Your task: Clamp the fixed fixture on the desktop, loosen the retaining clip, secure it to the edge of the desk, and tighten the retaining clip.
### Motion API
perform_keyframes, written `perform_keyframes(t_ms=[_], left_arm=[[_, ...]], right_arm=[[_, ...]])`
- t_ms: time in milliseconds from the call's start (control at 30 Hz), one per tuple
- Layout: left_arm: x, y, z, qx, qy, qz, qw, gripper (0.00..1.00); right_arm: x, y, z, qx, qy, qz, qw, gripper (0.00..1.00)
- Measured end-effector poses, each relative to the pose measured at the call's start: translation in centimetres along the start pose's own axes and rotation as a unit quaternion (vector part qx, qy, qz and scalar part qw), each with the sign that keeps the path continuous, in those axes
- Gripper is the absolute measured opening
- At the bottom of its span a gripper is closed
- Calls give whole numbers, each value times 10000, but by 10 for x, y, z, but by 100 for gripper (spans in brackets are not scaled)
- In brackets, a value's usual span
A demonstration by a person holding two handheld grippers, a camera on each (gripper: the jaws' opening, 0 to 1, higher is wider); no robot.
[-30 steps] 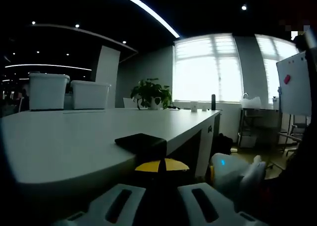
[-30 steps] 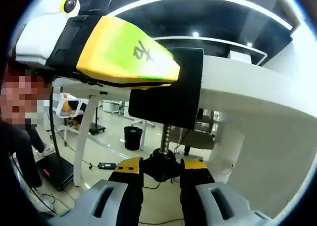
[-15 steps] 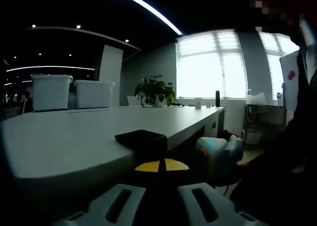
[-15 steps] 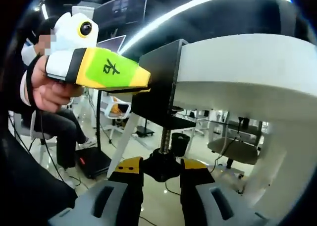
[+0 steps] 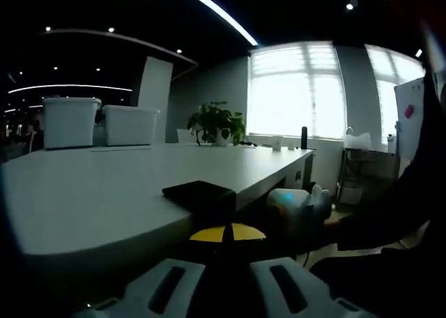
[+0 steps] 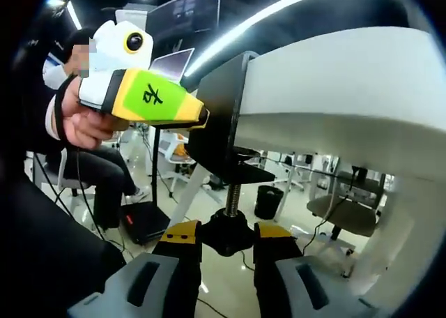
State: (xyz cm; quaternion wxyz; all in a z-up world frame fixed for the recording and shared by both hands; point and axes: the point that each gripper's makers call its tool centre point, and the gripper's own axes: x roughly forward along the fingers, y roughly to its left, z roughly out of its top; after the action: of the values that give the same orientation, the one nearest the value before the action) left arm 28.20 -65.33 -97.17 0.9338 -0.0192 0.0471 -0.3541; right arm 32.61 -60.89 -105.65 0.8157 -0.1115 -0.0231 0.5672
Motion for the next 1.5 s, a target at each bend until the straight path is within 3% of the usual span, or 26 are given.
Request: perform_keyframes(t_ms=[167, 500, 633, 800, 867, 933, 1000, 1067, 1167, 1200, 1300, 1400, 1500], left_arm=[[0, -1, 0, -34, 29, -65, 10000, 1], [-1, -2, 0, -104, -34, -98, 9999, 1], [-1, 1, 0, -165, -89, -86, 9998, 1], [-1, 0, 0, -170, -83, -102, 9998, 1], [-1, 1, 0, -169, -120, -110, 9997, 1], [-1, 0, 0, -175, -137, -125, 9997, 1], [-1, -2, 0, -149, -123, -133, 9997, 1], [-1, -2, 0, -104, -90, -183, 9997, 1], [-1, -2, 0, -167, -105, -249, 9995, 1], [-1, -3, 0, -177, -110, -256, 9995, 1], [-2, -4, 0, -143, -162, -261, 9994, 1], [-2, -4, 0, -165, -196, -268, 9993, 1], [-2, -2, 0, -150, -182, -277, 9993, 1]], right_arm=[[0, 1, 0, -250, 100, -27, 9996, 26], [-2, 7, 3, -266, 139, -138, 9995, 26], [0, 9, -2, -635, 270, -167, 9975, 27], [5, 8, -16, -308, 464, -273, 9981, 26], [6, 6, -10, -209, 249, -489, 9983, 28], [2, 4, -4, -6, 157, -741, 9971, 35], [-4, -11, 6, 33, 0, -1378, 9905, 42], [-12, -12, 22, 67, -320, -1952, 9802, 47], [-14, -6, 13, 203, -84, -2460, 9690, 62], [-14, -6, 10, 283, 2, -2644, 9640, 72], [-16, -7, 9, 631, -59, -3172, 9462, 89], [-15, -11, 5, 723, 84, -3656, 9279, 86], [-15, -13, 3, 644, 230, -3832, 9211, 81]])
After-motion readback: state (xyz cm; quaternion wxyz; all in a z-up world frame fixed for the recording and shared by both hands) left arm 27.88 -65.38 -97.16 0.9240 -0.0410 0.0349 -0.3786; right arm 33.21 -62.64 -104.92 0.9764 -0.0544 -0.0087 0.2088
